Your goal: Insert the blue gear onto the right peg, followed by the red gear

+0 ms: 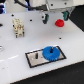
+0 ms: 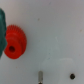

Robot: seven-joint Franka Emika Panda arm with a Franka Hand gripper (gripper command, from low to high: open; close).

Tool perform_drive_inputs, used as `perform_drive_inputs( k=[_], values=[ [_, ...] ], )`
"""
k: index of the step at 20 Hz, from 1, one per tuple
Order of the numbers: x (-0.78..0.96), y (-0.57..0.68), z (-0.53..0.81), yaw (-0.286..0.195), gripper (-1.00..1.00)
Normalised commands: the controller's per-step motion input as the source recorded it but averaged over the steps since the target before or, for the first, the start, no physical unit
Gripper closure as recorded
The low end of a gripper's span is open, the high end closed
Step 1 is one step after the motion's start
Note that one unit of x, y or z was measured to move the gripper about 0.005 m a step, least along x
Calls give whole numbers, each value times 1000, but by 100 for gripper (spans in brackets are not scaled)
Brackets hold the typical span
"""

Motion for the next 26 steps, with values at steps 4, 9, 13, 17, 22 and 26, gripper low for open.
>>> perform_drive_inputs(
  k=[4,9,13,17,22,26],
  values=[
    [-393,550,-27,0,-100],
    [-327,459,-164,0,-100],
    [-292,352,-384,0,-100],
    [-220,90,-429,0,-100],
    [-310,-92,-421,0,-100],
    [-473,-185,-333,0,-100]
  ],
)
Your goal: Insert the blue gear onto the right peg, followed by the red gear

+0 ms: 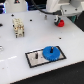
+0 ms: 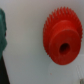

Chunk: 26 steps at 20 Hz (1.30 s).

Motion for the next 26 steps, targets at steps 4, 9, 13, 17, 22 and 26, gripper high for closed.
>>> perform_drive_inputs(
  k=[4,9,13,17,22,26],
  values=[
    [-335,-97,-57,0,-100],
    [-352,-228,0,0,-100],
    [-162,-58,-30,0,100],
    [-206,-95,-80,0,100],
    [-112,-46,-30,0,100],
    [-26,7,197,0,100]
  ],
)
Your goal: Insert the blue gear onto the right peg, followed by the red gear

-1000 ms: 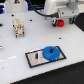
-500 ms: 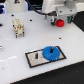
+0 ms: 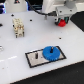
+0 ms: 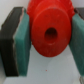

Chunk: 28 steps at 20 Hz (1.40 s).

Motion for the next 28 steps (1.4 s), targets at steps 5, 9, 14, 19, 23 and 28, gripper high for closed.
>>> perform_drive_inputs(
  k=[5,9,14,19,23,28],
  values=[
    [201,-22,553,0,100],
    [321,-143,574,0,100],
    [501,-232,505,0,100],
    [653,-293,513,0,100],
    [687,-307,523,0,100],
    [697,-277,515,0,100]
  ],
)
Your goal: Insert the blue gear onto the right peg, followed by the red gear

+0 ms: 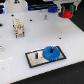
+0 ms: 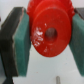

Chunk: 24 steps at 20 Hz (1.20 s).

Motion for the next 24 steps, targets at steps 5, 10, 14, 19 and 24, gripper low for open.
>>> perform_drive_inputs(
  k=[5,10,14,19,24],
  values=[
    [749,-256,464,0,100],
    [776,-193,414,0,100],
    [791,-172,323,0,100],
    [794,-204,266,0,100],
    [781,-228,175,0,100]
  ],
)
